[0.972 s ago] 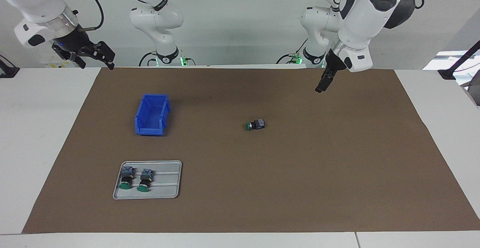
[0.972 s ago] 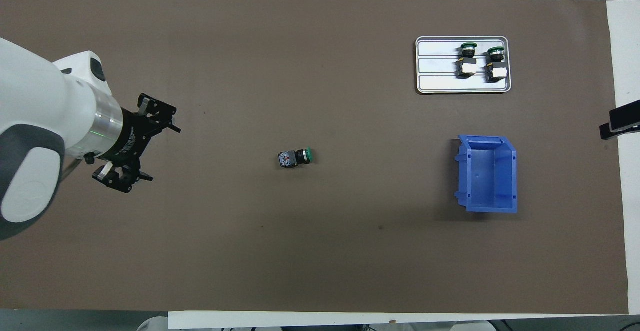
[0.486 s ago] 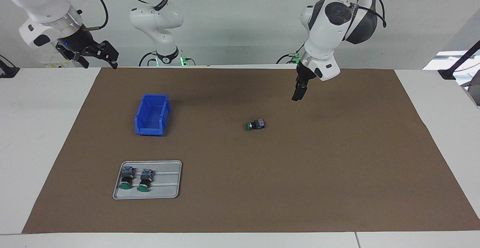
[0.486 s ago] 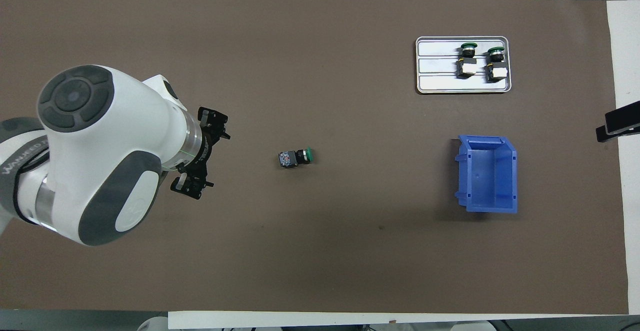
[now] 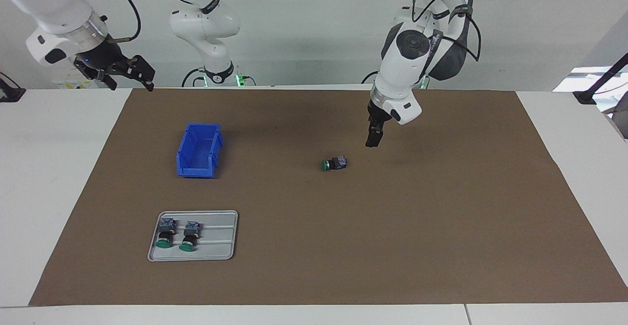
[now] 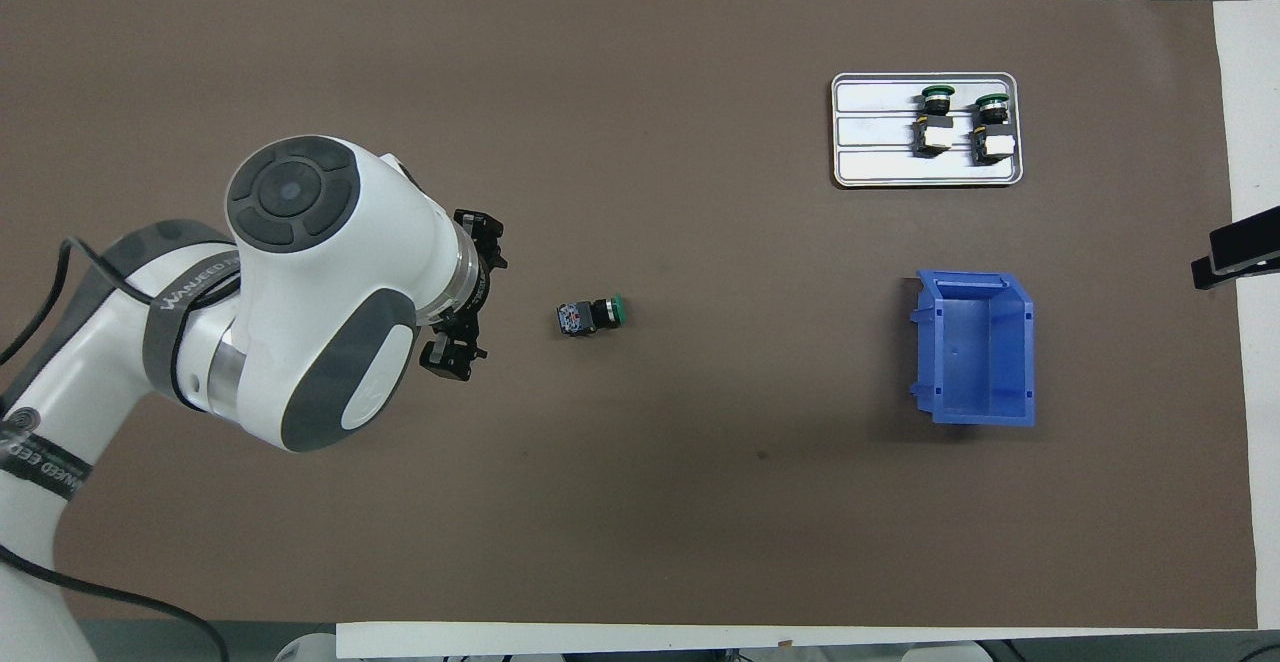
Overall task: Place and press button with both arms
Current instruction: 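Withdraw the right gripper while the left gripper moves toward the button, then lower the open left gripper around the green button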
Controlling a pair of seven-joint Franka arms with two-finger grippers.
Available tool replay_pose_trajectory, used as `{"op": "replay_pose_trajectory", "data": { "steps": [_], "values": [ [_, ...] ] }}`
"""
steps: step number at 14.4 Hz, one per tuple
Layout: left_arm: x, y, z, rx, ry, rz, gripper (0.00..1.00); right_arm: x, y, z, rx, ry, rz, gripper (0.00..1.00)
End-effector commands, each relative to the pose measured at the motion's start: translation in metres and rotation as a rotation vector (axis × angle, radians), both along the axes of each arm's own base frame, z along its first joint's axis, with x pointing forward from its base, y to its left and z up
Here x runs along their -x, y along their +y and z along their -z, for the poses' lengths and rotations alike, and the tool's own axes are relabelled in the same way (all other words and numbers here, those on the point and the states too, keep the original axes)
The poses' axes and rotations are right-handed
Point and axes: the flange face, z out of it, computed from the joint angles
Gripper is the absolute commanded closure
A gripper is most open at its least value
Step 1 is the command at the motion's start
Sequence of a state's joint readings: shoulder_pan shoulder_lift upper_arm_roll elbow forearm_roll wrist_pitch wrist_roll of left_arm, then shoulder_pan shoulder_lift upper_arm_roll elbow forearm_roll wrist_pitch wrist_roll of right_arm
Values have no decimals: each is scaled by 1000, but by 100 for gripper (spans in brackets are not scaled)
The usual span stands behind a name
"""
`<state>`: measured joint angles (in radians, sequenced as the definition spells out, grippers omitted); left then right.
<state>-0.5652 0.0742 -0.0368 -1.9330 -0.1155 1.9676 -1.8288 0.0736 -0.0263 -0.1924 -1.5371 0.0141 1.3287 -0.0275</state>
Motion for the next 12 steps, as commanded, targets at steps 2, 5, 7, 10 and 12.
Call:
{"op": "replay_pose_trajectory", "data": {
  "steps": [2,5,7,10,12],
  "values": [
    [-2,-14,-2,-2,-48,5,0,8,0,-1,-8,4,-9,0],
    [1,-23,0,8,-61,-8,0,8,0,-1,-8,4,-9,0],
    [9,-30,11,-14,-29,-39,0,8,0,-1,-8,4,-9,0],
    [25,-30,13,-66,42,-24,0,8,0,0,-8,6,-9,0],
    [22,-29,16,-50,18,-87,0,8,0,-1,-8,4,-9,0]
  ]
}}
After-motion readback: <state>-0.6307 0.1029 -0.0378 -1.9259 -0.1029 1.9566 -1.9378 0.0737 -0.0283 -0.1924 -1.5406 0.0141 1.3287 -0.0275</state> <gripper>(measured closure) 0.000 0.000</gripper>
